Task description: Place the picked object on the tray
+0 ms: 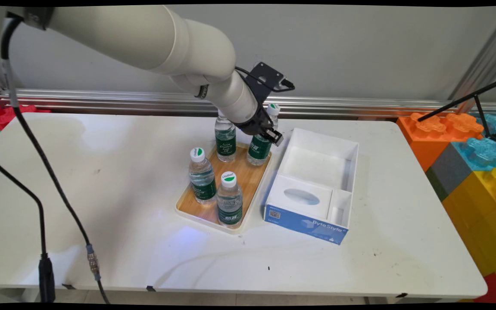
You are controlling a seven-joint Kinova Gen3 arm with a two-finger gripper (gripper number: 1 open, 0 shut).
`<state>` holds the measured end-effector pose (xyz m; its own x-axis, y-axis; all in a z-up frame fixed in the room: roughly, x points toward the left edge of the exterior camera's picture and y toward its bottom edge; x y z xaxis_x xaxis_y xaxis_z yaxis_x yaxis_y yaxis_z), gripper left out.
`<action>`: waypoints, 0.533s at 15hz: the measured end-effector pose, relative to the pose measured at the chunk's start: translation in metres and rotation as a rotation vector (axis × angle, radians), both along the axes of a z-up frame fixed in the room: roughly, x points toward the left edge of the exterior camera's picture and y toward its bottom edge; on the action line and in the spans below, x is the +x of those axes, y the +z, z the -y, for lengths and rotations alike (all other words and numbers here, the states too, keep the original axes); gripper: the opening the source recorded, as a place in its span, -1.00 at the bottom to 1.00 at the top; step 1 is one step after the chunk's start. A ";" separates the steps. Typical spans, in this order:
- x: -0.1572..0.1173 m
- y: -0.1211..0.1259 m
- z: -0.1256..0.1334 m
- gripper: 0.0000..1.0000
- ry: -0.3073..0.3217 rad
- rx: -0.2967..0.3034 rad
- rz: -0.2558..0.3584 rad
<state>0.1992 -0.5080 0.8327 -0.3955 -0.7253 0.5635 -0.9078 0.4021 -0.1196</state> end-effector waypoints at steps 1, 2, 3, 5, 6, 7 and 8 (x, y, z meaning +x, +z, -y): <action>0.000 -0.002 0.000 -1.00 0.000 -0.001 -0.001; -0.001 -0.004 0.000 -1.00 -0.001 -0.002 -0.002; -0.001 -0.007 0.001 -1.00 0.000 -0.005 -0.003; 0.000 -0.011 0.002 -1.00 0.000 -0.010 -0.004; 0.000 -0.014 0.002 -1.00 0.000 -0.013 -0.005; 0.001 -0.016 0.003 -1.00 0.000 -0.017 -0.003; 0.002 -0.018 0.003 -1.00 0.000 -0.020 -0.003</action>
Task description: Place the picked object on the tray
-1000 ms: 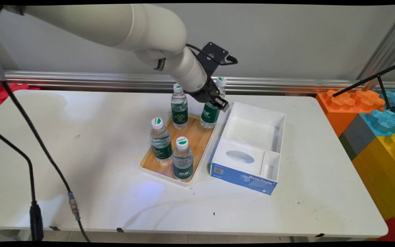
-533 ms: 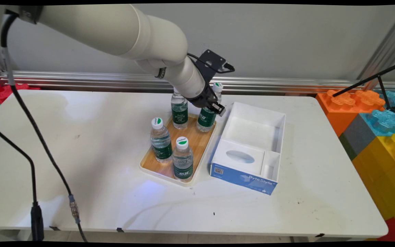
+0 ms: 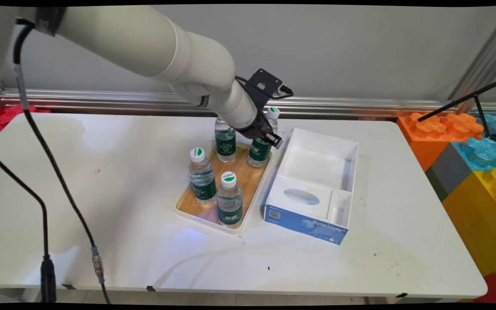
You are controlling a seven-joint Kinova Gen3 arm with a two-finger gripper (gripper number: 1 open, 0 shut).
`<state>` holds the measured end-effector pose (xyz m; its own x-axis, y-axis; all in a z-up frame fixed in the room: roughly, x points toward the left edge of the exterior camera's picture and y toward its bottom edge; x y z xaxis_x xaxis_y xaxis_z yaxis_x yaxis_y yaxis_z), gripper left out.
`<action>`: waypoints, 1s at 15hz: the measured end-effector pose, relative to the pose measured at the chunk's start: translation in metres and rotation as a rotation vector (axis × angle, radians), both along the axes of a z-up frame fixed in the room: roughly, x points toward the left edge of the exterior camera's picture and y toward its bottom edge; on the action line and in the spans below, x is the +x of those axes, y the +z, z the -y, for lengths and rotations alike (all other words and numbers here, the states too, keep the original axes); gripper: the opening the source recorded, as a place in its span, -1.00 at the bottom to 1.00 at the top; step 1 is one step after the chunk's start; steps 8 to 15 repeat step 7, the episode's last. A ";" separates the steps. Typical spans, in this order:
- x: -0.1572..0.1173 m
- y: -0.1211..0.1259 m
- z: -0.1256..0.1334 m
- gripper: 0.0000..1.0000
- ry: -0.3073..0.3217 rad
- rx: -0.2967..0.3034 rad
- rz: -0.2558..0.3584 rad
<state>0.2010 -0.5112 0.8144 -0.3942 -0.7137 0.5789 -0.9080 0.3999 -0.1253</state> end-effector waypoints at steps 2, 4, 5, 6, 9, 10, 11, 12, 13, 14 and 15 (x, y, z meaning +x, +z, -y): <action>0.001 -0.004 0.001 -1.00 -0.003 -0.007 0.002; 0.002 -0.006 0.001 1.00 -0.009 -0.012 0.004; 0.002 -0.007 0.000 1.00 -0.012 -0.014 0.006; 0.002 -0.008 0.000 1.00 -0.014 -0.016 0.008; 0.003 -0.008 0.000 1.00 -0.016 -0.017 0.010; 0.003 -0.008 0.000 1.00 -0.016 -0.017 0.010; 0.003 -0.008 0.000 1.00 -0.016 -0.017 0.010; 0.003 -0.008 0.000 1.00 -0.016 -0.017 0.010; 0.003 -0.008 0.000 1.00 -0.016 -0.017 0.010; 0.003 -0.008 0.000 1.00 -0.016 -0.017 0.010; 0.003 -0.008 0.000 1.00 -0.016 -0.017 0.010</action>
